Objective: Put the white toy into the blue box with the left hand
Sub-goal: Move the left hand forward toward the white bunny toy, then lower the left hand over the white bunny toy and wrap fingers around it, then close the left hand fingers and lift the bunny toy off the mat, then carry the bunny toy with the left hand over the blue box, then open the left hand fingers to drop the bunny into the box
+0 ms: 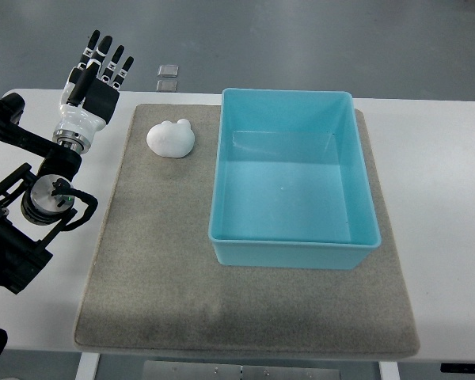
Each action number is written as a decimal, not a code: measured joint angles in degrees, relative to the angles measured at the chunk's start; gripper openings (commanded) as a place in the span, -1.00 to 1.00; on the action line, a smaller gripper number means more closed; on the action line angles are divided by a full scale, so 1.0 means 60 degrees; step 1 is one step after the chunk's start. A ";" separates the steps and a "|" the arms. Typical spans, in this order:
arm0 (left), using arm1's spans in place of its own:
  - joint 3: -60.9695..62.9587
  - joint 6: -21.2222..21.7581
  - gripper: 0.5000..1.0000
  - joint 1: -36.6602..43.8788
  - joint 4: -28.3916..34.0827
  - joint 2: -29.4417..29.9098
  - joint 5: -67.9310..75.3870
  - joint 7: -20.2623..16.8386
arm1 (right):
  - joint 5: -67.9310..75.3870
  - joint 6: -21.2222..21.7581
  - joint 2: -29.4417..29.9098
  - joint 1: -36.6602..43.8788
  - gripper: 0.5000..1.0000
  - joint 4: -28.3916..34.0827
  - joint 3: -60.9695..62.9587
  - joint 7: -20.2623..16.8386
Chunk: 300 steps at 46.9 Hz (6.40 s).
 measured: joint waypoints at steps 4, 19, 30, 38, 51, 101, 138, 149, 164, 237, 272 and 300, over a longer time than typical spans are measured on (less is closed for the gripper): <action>0.0001 -0.0001 0.98 -0.0073 0.0102 0.0000 0.0000 0.0004 | 0.0000 0.0000 0.0000 0.0000 0.74 0.0000 0.0000 0.0000; 0.0167 -0.0082 0.98 -0.0199 0.0119 0.0010 -0.0001 0.0009 | 0.0000 0.0000 0.0000 0.0000 0.74 0.0000 0.0000 0.0000; 0.0145 -0.0204 0.98 -0.0324 0.0133 0.0080 0.0043 0.0009 | 0.0000 0.0000 0.0000 -0.0001 0.74 0.0000 0.0000 0.0000; 0.0140 -0.0370 0.98 -0.0504 0.0384 0.0330 0.0135 -0.0002 | 0.0000 0.0000 0.0000 0.0001 0.74 0.0000 0.0000 0.0000; 0.0194 -0.1907 0.98 -0.0594 0.1485 0.0326 0.1698 -0.0010 | 0.0000 0.0000 0.0000 0.0000 0.74 0.0000 0.0000 0.0002; 0.0194 -0.0391 0.89 -0.1278 0.1966 0.0962 1.3558 -0.0077 | 0.0000 0.0000 0.0000 0.0000 0.74 0.0000 0.0000 0.0000; 0.2338 0.0966 0.59 -0.1840 0.1979 0.1199 1.6314 -0.0124 | 0.0000 0.0000 0.0000 0.0000 0.74 0.0000 0.0000 0.0000; 0.2929 0.1319 0.58 -0.1902 0.1992 0.1198 1.6318 -0.0125 | 0.0000 0.0000 0.0000 0.0000 0.74 0.0000 0.0000 0.0000; 0.3236 0.1355 0.31 -0.2049 0.2483 0.1182 1.6433 -0.0133 | 0.0001 0.0000 0.0000 -0.0001 0.74 0.0000 0.0000 -0.0001; 0.2963 0.2149 -1.00 -0.2532 -0.1380 0.1104 1.6299 -0.0023 | 0.0000 0.0000 0.0000 0.0001 0.74 0.0000 0.0000 0.0001; 0.4893 0.2183 0.56 -0.2126 -0.1756 0.0600 1.6283 -0.0107 | 0.0000 0.0000 0.0000 0.0000 0.74 0.0000 0.0000 0.0000; 0.4514 0.3094 0.97 -0.2101 -0.1728 0.0593 1.3061 -0.0118 | 0.0000 0.0000 0.0000 0.0000 0.74 0.0000 0.0000 0.0000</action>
